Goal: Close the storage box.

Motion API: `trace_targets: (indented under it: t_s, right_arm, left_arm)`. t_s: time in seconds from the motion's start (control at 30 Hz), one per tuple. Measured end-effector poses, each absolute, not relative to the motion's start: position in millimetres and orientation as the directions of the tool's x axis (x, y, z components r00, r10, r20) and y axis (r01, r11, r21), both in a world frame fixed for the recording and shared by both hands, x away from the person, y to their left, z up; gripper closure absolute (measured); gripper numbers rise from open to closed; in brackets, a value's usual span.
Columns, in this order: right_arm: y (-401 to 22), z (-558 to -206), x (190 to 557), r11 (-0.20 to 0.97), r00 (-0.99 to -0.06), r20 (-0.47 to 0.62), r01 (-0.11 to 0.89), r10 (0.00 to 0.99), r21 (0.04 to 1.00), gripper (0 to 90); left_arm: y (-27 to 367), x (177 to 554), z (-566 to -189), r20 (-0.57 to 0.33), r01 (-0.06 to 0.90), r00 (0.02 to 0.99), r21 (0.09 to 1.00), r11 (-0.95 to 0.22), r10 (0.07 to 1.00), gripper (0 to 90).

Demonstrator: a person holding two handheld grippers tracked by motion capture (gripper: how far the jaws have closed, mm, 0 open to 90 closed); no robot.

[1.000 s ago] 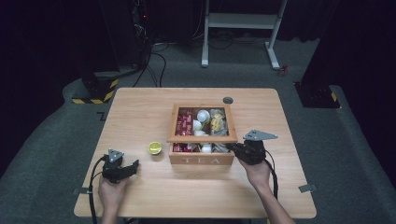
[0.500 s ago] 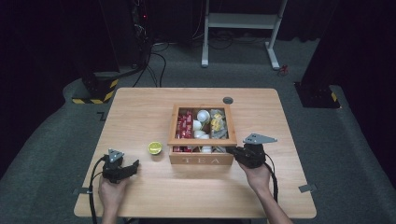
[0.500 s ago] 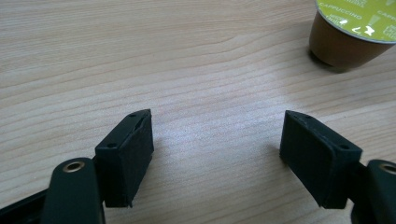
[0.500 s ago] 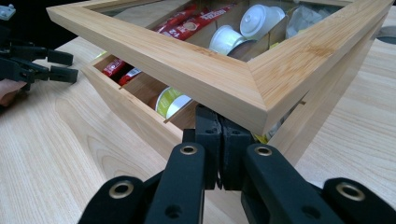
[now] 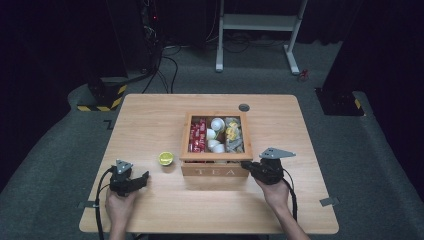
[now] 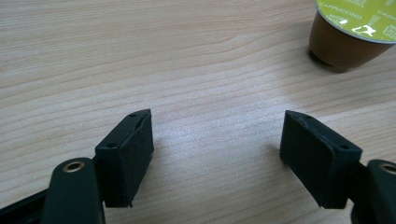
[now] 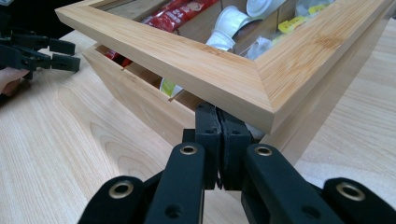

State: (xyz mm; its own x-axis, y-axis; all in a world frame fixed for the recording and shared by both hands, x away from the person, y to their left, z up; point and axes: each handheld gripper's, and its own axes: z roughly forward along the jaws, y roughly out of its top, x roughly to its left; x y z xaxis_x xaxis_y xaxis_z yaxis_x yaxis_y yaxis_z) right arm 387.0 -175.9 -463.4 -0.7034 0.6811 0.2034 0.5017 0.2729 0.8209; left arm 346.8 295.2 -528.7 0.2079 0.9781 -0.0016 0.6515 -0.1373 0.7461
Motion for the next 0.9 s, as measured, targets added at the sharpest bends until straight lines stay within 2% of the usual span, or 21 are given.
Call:
trace_targets:
  t_s: [0.9]
  right_arm:
    - [-174.5,-477.7,378.0,0.311,-0.71,0.201,0.521,0.675,0.795,87.2]
  left_arm:
    - [295.2,346.8,-528.8,-0.002,0.651,0.208,0.746,-0.137,0.978,26.1]
